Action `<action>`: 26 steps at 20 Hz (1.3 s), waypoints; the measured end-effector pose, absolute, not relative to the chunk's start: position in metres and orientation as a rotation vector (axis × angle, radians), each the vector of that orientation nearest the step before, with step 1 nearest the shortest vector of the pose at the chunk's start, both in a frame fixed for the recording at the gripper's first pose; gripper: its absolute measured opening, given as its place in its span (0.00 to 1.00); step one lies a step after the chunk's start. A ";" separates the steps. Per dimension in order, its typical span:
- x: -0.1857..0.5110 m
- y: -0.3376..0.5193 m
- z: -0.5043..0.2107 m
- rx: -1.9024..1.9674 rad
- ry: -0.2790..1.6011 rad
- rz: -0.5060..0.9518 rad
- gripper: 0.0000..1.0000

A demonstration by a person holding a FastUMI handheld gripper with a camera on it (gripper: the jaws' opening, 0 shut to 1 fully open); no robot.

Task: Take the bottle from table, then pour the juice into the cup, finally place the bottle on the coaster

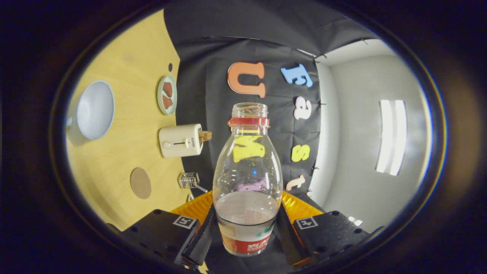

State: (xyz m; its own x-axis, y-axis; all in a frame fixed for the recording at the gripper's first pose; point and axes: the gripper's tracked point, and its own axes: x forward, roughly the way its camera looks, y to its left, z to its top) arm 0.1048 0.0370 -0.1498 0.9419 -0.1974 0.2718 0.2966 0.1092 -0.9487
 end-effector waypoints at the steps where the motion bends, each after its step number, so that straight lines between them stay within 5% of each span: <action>1: 0.103 0.035 -0.147 -1.390 -0.093 -0.367 0.80; 26: 0.121 0.007 -0.126 -0.222 -0.035 -0.082 0.80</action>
